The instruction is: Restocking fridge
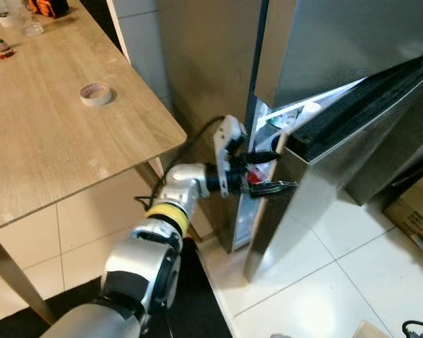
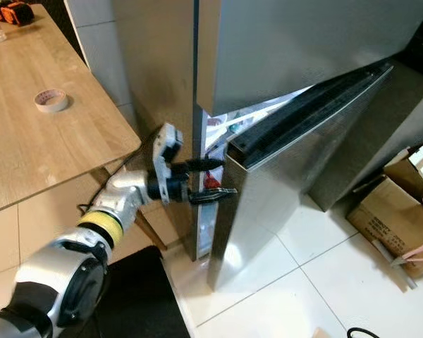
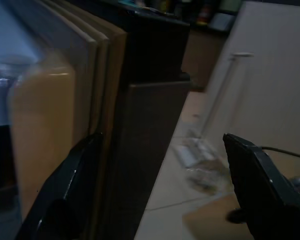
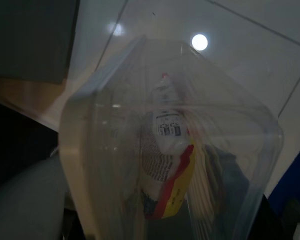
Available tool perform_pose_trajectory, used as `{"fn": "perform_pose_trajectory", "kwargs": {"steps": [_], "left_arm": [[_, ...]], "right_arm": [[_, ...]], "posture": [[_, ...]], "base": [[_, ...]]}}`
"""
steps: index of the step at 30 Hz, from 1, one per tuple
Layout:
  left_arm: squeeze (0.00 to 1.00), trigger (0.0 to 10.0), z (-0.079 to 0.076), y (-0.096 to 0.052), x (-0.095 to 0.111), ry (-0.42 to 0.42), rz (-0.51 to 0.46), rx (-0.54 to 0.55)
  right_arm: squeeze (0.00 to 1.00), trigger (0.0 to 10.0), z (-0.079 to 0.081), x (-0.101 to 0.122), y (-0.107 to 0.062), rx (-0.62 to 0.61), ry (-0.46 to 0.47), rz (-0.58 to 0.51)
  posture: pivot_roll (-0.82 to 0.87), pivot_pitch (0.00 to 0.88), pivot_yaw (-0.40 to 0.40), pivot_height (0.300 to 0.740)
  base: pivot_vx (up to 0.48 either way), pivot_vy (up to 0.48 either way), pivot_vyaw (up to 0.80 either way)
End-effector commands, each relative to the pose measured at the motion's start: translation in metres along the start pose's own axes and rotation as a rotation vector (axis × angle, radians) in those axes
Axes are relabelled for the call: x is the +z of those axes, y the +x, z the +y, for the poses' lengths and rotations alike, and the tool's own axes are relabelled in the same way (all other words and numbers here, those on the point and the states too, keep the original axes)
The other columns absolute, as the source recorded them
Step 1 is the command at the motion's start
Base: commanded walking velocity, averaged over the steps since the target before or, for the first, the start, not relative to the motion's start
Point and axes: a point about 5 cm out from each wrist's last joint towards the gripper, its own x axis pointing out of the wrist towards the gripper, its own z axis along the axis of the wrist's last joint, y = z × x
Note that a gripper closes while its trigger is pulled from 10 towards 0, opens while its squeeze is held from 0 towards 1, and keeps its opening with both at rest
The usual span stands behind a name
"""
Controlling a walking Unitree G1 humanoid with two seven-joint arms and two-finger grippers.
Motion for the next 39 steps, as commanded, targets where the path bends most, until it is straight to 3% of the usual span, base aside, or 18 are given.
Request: {"fn": "perform_pose_trajectory", "kwargs": {"steps": [1,3,7,9,11,15,16,17,21,22,25,28,31,35,36,39], "left_arm": [[0.0,10.0,-0.01,0.014,-0.003,-0.015,-0.025,-0.096],[0.0,10.0,-0.022,0.025,-0.009,-0.038,-0.051,-0.194],[0.0,10.0,-0.038,0.032,-0.017,-0.061,-0.071,-0.276],[0.0,10.0,-0.059,0.039,-0.031,-0.125,-0.126,-0.312],[0.0,10.0,-0.065,0.04,-0.035,-0.146,-0.141,-0.311],[0.0,10.0,-0.061,0.026,-0.054,-0.176,-0.117,-0.186],[0.0,10.0,-0.053,0.006,-0.069,-0.205,-0.085,-0.039],[0.0,10.0,-0.053,0.006,-0.069,-0.205,-0.085,-0.039],[0.0,10.0,-0.046,-0.039,-0.093,-0.263,-0.016,0.25],[0.0,10.0,-0.047,-0.068,-0.108,-0.312,0.037,0.418],[0.0,10.0,-0.048,-0.076,-0.112,-0.324,0.052,0.464],[0.0,10.0,-0.052,-0.111,-0.131,-0.369,0.123,0.692],[0.0,10.0,-0.053,-0.119,-0.135,-0.379,0.135,0.741],[0.0,10.0,-0.073,-0.166,-0.161,-0.476,0.234,1.066],[0.0,10.0,-0.073,-0.166,-0.161,-0.476,0.234,1.066],[0.0,10.0,-0.09,-0.186,-0.176,-0.533,0.316,1.21]], "right_arm": [[0.0,10.0,-0.006,-0.004,-0.002,-0.026,0.019,0.011],[0.0,10.0,-0.005,-0.005,-0.002,-0.026,0.023,0.013],[0.0,10.0,-0.002,-0.005,-0.001,-0.016,0.025,0.017],[0.0,10.0,0.006,-0.004,0.001,0.021,0.02,0.016],[0.0,10.0,0.008,-0.003,0.002,0.035,0.019,0.013],[0.0,10.0,0.018,0.006,0.005,0.092,0.01,-0.011],[0.0,10.0,0.027,0.012,0.008,0.155,-0.021,-0.017],[0.0,10.0,0.027,0.012,0.008,0.155,-0.021,-0.017],[0.0,10.0,0.047,0.017,0.01,0.323,-0.12,-0.001],[0.0,10.0,0.058,0.025,0.01,0.424,-0.135,-0.015],[0.0,10.0,0.061,0.028,0.01,0.451,-0.134,-0.022],[0.0,10.0,0.078,0.043,0.01,0.582,-0.152,-0.065],[0.0,10.0,0.082,0.046,0.01,0.61,-0.159,-0.075],[0.0,10.0,0.108,0.077,0.008,0.749,-0.241,-0.156],[0.0,10.0,0.108,0.077,0.008,0.749,-0.241,-0.156],[0.0,10.0,0.113,0.098,0.009,0.7,-0.319,-0.227]], "posture": [[-0.15,0.08,-0.011,0.74],[-0.15,0.077,-0.01,0.74],[-0.14,0.063,-0.009,0.74],[-0.13,0.048,-0.007,0.74],[-0.13,0.048,-0.007,0.74],[-0.13,0.026,-0.008,0.74],[-0.12,0.019,-0.009,0.74],[-0.12,0.019,-0.009,0.74],[-0.12,0.013,-0.006,0.74],[-0.12,0.011,-0.007,0.74],[-0.12,0.011,-0.007,0.74],[-0.11,0.006,-0.01,0.74],[-0.11,0.006,-0.01,0.74],[-0.1,0.0,-0.015,0.74],[-0.1,0.0,-0.015,0.74],[-0.09,0.0,-0.015,0.74]], "base": [[0.0,0.0,0.0],[0.0,0.0,0.0],[0.0,0.0,0.0],[0.0,0.0,0.0],[0.0,0.0,0.0],[0.0,0.0,0.0],[0.0,0.0,0.0],[0.0,0.0,0.0],[0.0,0.0,0.0],[0.0,0.0,0.0],[0.0,0.0,0.0],[0.0,0.0,0.0],[0.0,0.0,0.0],[0.0,0.0,0.0],[0.0,0.0,0.0],[0.0,0.0,0.0]]}}
